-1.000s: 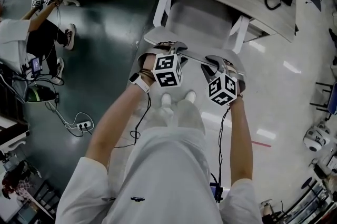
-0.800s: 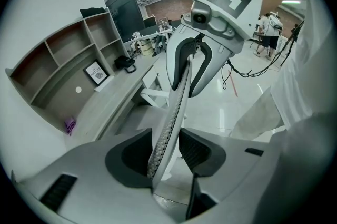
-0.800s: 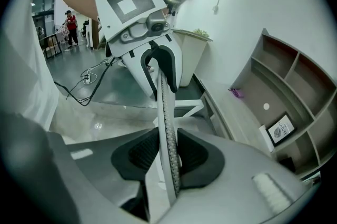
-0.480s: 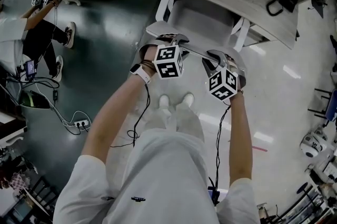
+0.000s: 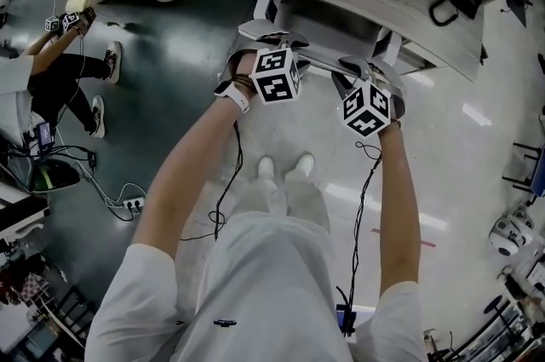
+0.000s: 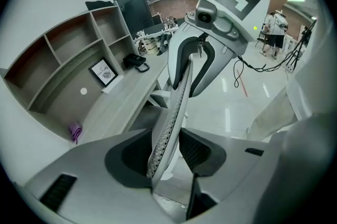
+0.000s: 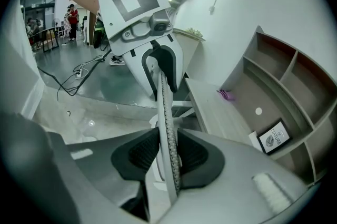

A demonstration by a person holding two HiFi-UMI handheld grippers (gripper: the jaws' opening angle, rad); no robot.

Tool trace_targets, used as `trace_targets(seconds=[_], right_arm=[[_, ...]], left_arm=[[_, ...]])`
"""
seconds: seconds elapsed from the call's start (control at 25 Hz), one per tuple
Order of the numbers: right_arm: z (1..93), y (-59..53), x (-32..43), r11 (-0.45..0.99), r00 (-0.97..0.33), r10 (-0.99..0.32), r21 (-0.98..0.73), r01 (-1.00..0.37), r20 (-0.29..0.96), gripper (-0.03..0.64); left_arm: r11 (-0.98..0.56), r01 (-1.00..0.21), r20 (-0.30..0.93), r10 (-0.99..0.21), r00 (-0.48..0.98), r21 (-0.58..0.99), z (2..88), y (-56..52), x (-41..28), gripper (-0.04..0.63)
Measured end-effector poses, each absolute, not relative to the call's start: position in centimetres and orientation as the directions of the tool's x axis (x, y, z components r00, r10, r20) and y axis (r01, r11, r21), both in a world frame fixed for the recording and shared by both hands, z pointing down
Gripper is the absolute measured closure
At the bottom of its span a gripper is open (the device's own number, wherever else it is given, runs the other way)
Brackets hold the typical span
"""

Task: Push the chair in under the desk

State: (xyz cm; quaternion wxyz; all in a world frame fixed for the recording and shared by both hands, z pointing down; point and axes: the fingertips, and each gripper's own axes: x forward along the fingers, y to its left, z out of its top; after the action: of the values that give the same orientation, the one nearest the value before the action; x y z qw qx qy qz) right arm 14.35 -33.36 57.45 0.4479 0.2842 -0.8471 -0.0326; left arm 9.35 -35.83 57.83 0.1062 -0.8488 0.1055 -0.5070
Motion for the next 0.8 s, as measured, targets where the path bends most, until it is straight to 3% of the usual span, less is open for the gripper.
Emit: trace_targets(seconds=[0.8], right_arm=[[57.0,-41.7,17.9,0.819,-0.414,-0.549,0.369,-0.438,0.726,0.496]], left_arm=[[-0.937,-0.087,0.821,-0.339,0.46,-0.338,57.4,-44.2,13.0,0.43]])
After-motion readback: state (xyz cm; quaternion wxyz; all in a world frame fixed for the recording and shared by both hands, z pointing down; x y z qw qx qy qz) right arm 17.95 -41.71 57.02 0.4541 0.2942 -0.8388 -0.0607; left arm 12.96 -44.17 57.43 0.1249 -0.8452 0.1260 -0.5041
